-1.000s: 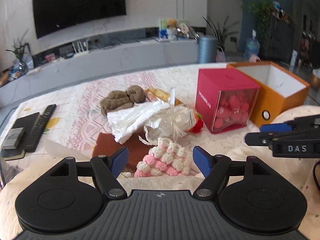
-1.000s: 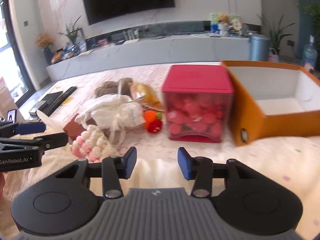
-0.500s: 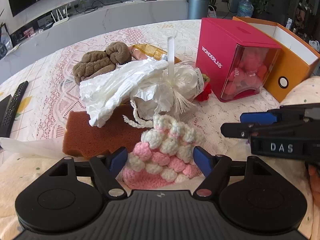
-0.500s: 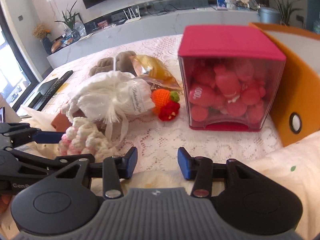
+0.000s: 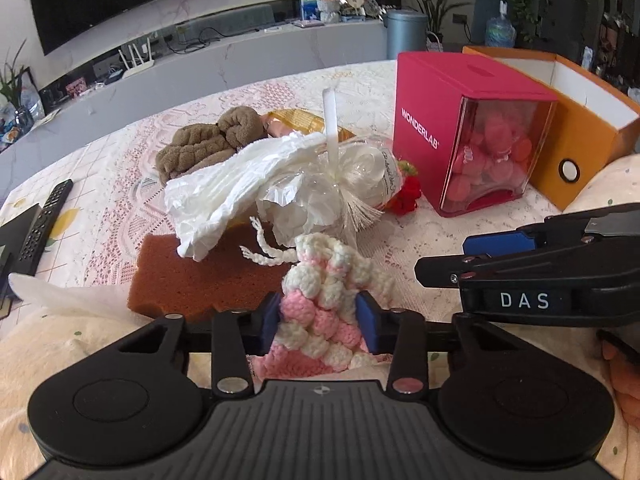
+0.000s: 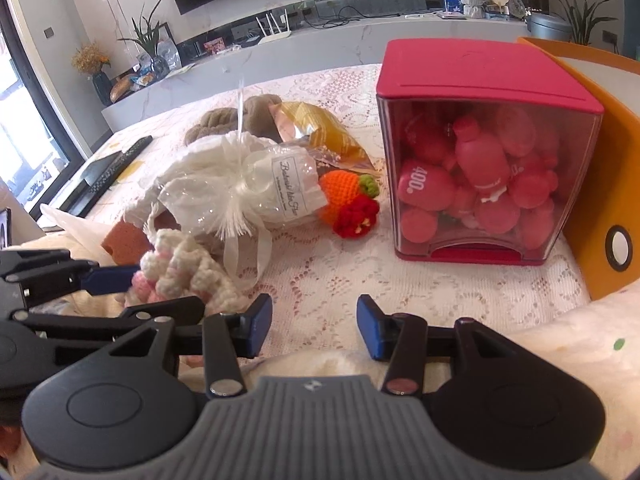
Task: Organize soft objects
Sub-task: 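Close the right tool on the white ribbon-tied gift bag while the left holds the pouch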
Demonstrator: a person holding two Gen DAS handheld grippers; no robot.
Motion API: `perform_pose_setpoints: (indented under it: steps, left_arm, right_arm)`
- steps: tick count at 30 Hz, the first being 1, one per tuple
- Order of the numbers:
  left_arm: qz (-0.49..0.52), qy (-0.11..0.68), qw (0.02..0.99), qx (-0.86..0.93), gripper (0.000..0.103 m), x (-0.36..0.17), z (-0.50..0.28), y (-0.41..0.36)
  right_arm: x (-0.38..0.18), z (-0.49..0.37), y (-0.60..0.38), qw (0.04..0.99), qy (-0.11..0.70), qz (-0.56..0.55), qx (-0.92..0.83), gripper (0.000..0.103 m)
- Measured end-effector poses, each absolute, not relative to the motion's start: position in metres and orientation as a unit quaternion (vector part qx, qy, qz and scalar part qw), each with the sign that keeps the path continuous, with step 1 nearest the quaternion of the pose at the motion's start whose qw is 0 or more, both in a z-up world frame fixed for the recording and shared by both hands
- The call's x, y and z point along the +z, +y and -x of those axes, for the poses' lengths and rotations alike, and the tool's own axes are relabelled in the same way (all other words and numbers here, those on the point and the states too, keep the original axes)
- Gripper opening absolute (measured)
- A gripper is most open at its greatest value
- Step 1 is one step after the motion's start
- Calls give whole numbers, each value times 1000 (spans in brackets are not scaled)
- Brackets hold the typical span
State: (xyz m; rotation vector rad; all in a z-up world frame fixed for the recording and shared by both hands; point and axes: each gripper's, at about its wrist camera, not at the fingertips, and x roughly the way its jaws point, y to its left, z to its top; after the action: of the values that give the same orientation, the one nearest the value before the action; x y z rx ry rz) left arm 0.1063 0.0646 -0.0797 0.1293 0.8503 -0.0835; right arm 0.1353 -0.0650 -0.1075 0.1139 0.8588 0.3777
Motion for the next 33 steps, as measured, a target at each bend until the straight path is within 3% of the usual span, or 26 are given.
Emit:
perform_pose_setpoints:
  steps: [1, 10, 14, 15, 20, 23, 24, 25, 29, 33]
  left_arm:
    - [-61, 405, 912, -30, 23, -78, -103, 66]
    - [8, 343, 939, 34, 20, -50, -79, 86]
    - [39, 306, 948, 77, 20, -33, -72, 103]
    - [42, 300, 949, 87, 20, -31, -74, 107]
    - [69, 344, 930, 105, 21, -43, -96, 125]
    - [71, 352, 927, 110, 29, -53, -93, 128]
    - [74, 354, 926, 107, 36, -54, -93, 128]
    - [76, 359, 924, 105, 49, -55, -92, 129]
    - [100, 373, 917, 100, 53, -61, -92, 135]
    - [104, 384, 912, 95, 59, -65, -96, 132]
  right_arm:
    - [-106, -134, -65, 892, 411, -57, 182, 48]
    - [-84, -130, -57, 899, 383, -58, 207, 54]
    - [-79, -140, -48, 897, 383, -78, 205, 73]
    - [-78, -142, -46, 899, 379, -79, 204, 73]
    - [-74, -152, -22, 906, 364, -45, 211, 73]
    - [-78, -160, -10, 903, 373, -39, 211, 73]
    - [-80, -163, -7, 902, 377, -39, 207, 73]
    - [-83, -166, -4, 901, 382, -39, 203, 73]
    - [-91, -178, 0, 896, 399, -58, 186, 73]
    - [-95, -179, 6, 890, 410, -64, 187, 62]
